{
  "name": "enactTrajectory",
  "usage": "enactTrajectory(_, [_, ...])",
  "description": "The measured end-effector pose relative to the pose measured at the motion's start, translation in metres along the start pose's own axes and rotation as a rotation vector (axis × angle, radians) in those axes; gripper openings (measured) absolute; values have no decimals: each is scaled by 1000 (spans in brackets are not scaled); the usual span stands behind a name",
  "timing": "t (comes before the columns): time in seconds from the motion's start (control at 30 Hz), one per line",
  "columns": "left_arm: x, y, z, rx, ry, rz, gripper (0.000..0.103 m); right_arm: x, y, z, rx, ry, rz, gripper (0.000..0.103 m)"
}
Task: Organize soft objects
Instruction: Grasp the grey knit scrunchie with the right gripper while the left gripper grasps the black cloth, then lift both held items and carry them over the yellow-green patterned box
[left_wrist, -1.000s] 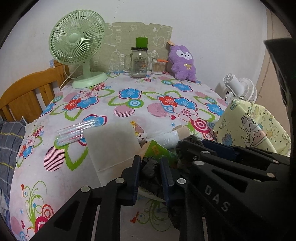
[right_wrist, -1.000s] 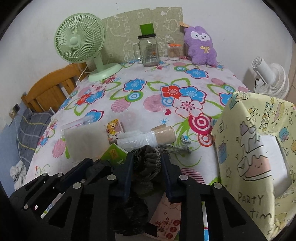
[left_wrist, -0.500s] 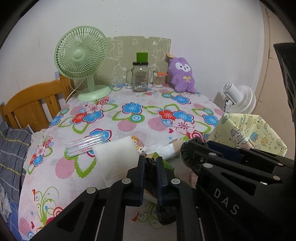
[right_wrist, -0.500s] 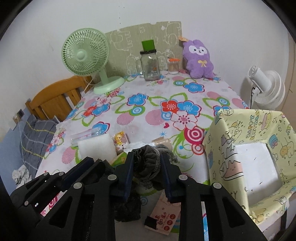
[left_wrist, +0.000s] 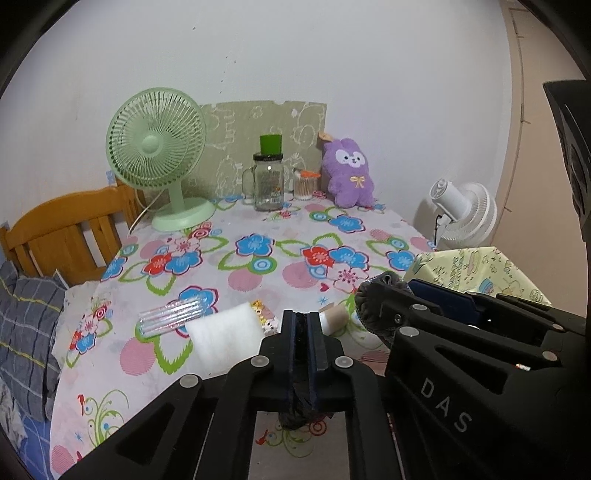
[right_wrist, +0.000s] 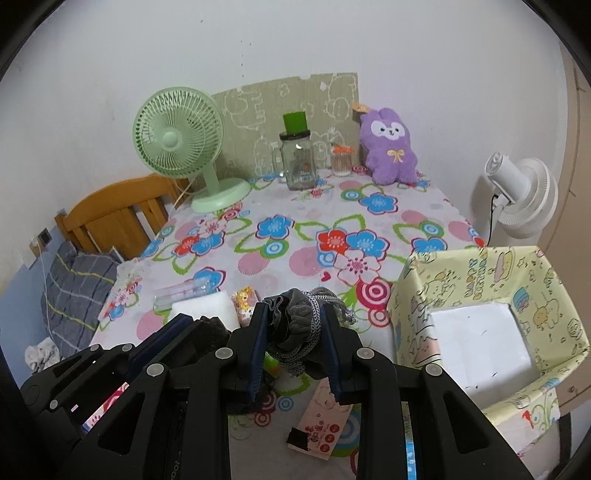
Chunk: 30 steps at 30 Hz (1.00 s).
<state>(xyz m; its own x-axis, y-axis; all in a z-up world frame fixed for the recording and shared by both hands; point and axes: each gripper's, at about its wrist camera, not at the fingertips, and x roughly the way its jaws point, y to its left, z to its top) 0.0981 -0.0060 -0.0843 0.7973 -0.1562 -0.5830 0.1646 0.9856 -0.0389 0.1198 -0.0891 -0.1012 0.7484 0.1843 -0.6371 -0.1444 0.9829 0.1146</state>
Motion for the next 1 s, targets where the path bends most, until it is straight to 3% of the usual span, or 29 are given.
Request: enactTrajectory(1.0, [-34, -36, 45, 75, -86, -45, 0, -58, -17, 36, -6, -124, -41, 31])
